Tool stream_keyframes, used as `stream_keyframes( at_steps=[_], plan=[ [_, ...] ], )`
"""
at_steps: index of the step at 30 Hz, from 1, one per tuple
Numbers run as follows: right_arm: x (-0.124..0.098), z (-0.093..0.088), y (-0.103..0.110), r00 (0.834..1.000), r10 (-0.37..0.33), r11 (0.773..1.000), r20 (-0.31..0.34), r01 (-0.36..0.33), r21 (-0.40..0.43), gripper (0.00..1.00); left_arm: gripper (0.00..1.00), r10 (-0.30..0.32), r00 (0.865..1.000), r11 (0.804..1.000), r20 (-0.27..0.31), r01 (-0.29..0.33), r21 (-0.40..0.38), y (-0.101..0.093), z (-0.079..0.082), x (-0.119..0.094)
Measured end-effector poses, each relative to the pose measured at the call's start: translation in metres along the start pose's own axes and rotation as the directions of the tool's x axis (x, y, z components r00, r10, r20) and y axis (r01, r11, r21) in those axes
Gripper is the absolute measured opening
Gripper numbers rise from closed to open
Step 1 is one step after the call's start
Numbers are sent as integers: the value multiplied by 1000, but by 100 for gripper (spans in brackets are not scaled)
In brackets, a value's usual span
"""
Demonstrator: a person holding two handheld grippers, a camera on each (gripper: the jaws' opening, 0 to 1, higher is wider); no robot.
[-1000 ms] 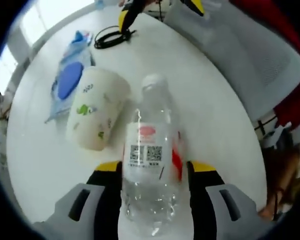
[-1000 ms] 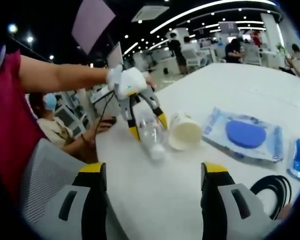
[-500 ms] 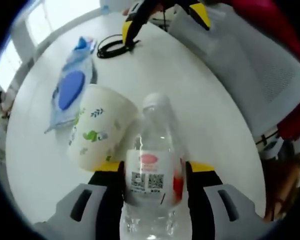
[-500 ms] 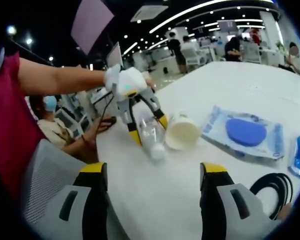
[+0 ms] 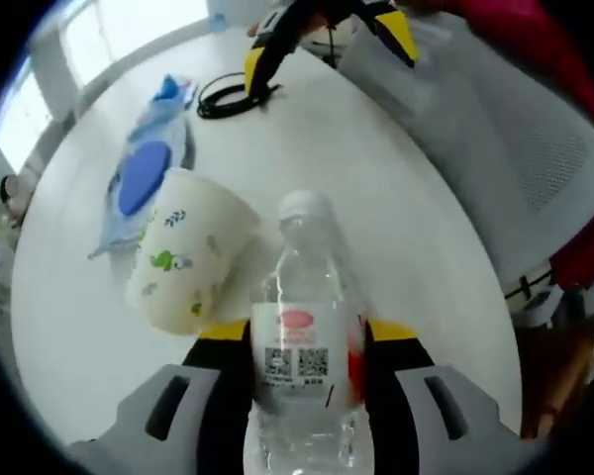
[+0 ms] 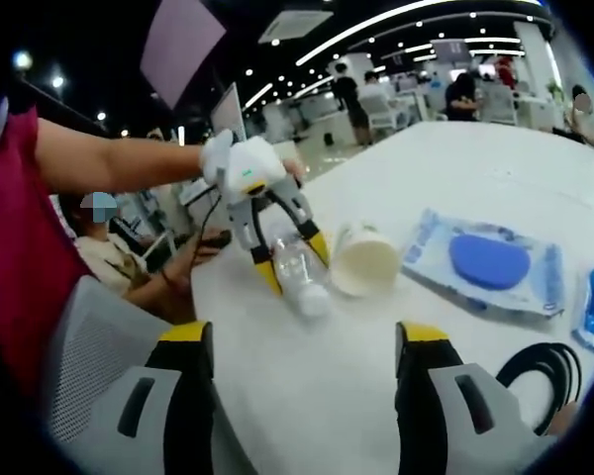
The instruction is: Arrange the tabletop items into an orderly group along one side of the table until the central work area is clear of visible clutter.
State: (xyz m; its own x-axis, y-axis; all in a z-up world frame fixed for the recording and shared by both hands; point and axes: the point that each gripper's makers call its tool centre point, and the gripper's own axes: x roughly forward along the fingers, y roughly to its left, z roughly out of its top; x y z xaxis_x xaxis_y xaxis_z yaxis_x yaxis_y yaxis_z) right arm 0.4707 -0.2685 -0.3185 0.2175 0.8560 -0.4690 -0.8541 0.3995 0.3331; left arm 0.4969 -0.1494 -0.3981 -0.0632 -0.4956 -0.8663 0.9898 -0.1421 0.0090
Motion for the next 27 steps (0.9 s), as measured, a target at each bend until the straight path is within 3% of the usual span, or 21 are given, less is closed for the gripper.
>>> stream_keyframes(
  at_steps=[8, 18, 22, 27],
  plan=[
    [2, 1, 5, 1000, 16, 1000, 1, -16, -7, 74, 40, 25, 999, 999, 29, -23, -49, -9, -7, -7],
    [5, 2, 9, 999, 33, 999, 1, -33, -10, 74, 39, 102, 984, 984, 147, -77, -162, -8, 0, -21],
    [6, 6, 11, 999, 38, 999, 13, -37, -13, 73, 39, 159, 962, 970, 224, -110, -217, -4, 12, -32],
    [6, 11, 14, 999, 41, 999, 21, -41, -20, 73, 39, 217, 936, 956, 278, -146, -254, 4, 18, -43]
  ],
)
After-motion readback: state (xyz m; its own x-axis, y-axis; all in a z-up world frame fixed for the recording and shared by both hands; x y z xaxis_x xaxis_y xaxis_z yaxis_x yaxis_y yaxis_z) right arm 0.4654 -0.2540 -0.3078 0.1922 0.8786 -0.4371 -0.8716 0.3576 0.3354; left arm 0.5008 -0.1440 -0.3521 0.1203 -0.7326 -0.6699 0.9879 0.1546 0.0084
